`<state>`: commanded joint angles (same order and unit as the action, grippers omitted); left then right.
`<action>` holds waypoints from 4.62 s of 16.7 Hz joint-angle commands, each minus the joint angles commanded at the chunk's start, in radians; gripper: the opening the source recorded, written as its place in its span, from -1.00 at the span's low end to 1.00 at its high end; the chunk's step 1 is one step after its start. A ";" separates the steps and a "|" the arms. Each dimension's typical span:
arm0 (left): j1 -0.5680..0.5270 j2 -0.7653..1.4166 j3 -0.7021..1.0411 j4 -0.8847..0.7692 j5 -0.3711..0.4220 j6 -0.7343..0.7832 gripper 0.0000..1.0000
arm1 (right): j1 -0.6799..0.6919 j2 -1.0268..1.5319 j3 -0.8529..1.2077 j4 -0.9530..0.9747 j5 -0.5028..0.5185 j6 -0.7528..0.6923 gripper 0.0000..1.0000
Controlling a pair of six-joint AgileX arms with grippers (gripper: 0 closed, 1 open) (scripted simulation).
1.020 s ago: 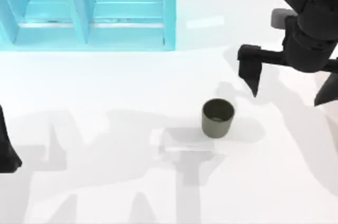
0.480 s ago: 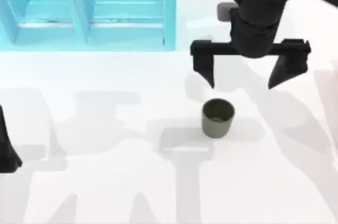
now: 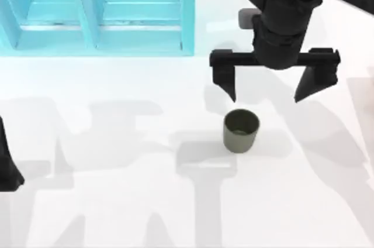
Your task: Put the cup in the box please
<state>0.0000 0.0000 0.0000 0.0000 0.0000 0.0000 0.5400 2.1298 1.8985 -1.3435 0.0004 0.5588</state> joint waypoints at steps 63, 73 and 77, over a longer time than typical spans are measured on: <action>0.000 0.000 0.000 0.000 0.000 0.000 1.00 | -1.041 -0.279 -0.254 0.041 0.040 -1.047 -1.00; 0.000 0.000 0.000 0.000 0.000 0.000 1.00 | -1.030 -0.281 -0.439 0.221 0.039 -1.035 -0.85; 0.000 0.000 0.000 0.000 0.000 0.000 1.00 | -1.030 -0.281 -0.439 0.221 0.039 -1.035 -0.25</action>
<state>0.0000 0.0000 0.0000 0.0000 0.0000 0.0000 -0.4899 1.8489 1.4590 -1.1221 0.0398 -0.4758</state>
